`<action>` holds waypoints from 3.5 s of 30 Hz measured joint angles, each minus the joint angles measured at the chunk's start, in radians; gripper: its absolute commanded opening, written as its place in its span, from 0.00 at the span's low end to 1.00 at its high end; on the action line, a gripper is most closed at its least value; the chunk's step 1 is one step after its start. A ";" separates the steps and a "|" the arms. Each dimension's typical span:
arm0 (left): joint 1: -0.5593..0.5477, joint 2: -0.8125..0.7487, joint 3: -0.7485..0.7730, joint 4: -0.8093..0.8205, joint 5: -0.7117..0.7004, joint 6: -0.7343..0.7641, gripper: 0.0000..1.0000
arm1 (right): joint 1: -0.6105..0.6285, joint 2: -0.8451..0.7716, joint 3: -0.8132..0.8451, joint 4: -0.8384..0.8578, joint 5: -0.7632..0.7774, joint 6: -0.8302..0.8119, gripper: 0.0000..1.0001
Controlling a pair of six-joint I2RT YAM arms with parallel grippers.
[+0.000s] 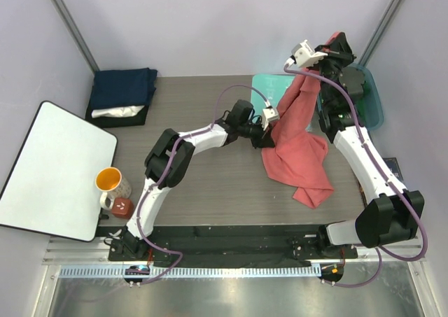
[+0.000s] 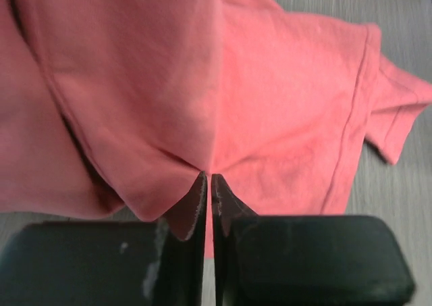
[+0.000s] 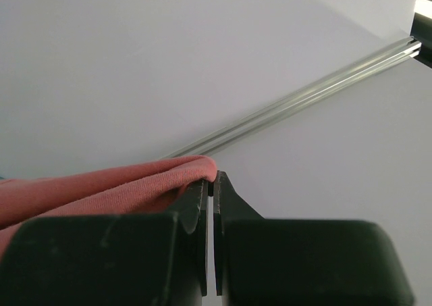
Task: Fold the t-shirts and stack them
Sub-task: Flatten the tshirt out
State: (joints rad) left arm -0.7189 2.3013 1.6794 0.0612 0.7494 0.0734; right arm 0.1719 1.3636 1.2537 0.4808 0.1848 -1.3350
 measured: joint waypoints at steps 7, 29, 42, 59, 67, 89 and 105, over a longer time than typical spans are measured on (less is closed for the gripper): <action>0.000 0.005 0.029 -0.019 0.007 -0.014 0.00 | 0.000 0.000 0.018 -0.002 0.000 -0.004 0.01; 0.024 -0.045 0.014 -0.256 -0.108 0.109 0.56 | 0.000 0.000 0.018 -0.003 0.015 -0.018 0.01; 0.019 0.121 0.237 -0.323 0.008 0.047 0.00 | -0.004 0.042 0.050 -0.001 0.004 -0.023 0.01; 0.127 -0.125 0.520 -0.843 -0.319 0.288 0.00 | -0.073 0.155 0.100 0.085 0.024 -0.085 0.01; 0.196 -0.640 0.335 -0.723 -0.774 0.679 0.00 | -0.080 0.183 0.129 0.118 0.060 -0.100 0.01; 0.188 -1.420 -0.069 -0.684 -0.837 1.201 0.00 | -0.067 -0.520 0.403 -0.917 -0.315 0.081 0.01; 0.193 -1.239 -0.253 -0.715 -0.782 1.265 0.00 | -0.069 -0.228 0.100 -0.658 -0.210 0.096 0.01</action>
State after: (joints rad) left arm -0.5262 1.0622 1.4265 -0.6533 -0.0326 1.3388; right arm 0.1032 1.1358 1.3537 -0.1768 -0.0250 -1.2392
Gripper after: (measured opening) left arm 0.007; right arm 0.039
